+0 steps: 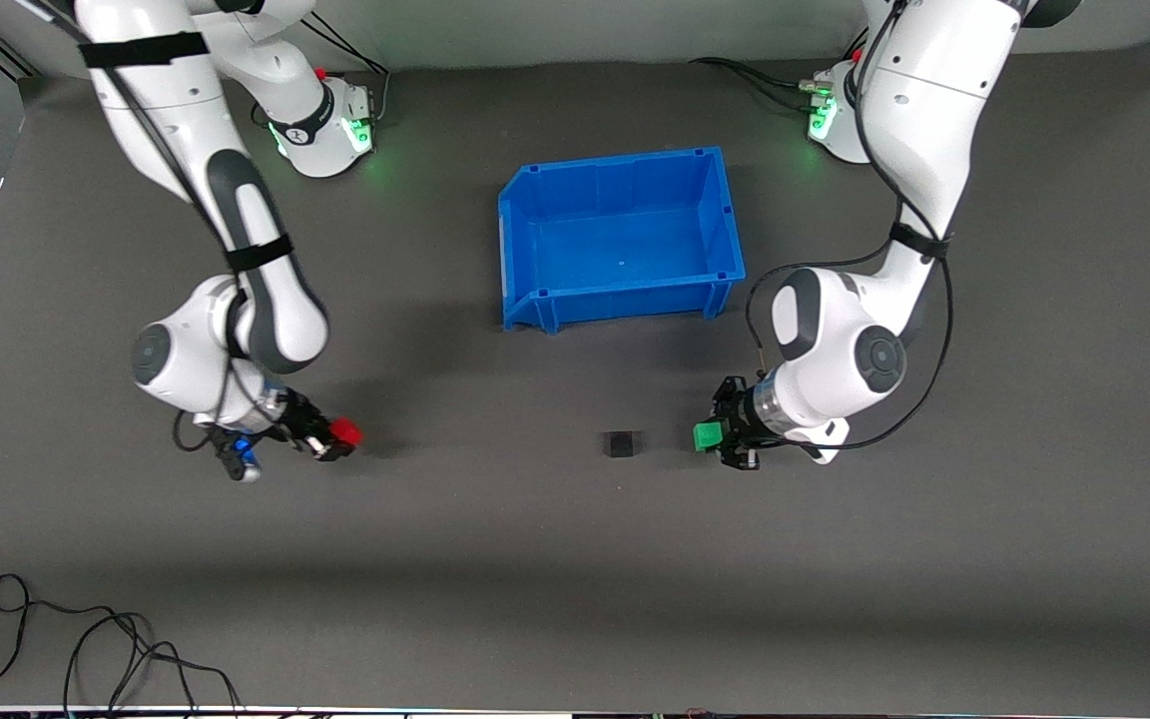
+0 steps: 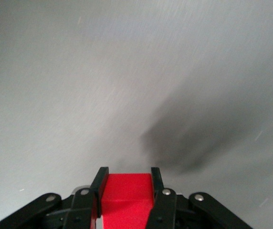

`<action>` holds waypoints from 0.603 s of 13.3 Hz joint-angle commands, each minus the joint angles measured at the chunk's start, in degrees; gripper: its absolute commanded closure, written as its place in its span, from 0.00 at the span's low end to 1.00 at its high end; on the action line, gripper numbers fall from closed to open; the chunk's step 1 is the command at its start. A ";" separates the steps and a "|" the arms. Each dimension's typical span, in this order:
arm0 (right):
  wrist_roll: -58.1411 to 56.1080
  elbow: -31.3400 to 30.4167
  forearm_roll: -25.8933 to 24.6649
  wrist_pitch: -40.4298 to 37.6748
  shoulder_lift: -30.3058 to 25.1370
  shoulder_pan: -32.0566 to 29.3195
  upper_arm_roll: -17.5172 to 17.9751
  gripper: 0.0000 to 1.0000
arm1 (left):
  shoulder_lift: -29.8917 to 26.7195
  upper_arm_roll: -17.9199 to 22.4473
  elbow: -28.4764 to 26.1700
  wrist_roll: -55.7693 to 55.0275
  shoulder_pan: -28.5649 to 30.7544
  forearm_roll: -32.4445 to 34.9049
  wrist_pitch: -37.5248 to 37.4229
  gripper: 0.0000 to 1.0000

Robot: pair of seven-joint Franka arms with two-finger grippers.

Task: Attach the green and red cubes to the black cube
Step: 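Carry the red cube and the green cube toward the black cube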

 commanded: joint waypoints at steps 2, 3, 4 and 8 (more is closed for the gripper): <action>17.24 2.22 -8.34 0.10 1.47 1.85 -0.67 1.00 | 4.20 1.22 3.59 -5.07 -3.46 0.87 3.03 0.93; 22.07 3.27 -10.38 0.02 1.99 2.11 -0.40 1.00 | 5.08 1.22 4.56 -5.95 -3.99 0.79 3.12 0.92; 26.12 4.07 -11.53 0.02 2.61 3.94 -0.40 1.00 | 5.70 1.22 5.18 -6.48 -4.26 0.79 3.12 0.92; 39.49 8.37 -11.72 -0.42 6.12 8.08 -0.40 1.00 | 7.46 1.22 7.47 -7.19 -4.96 0.88 3.21 0.92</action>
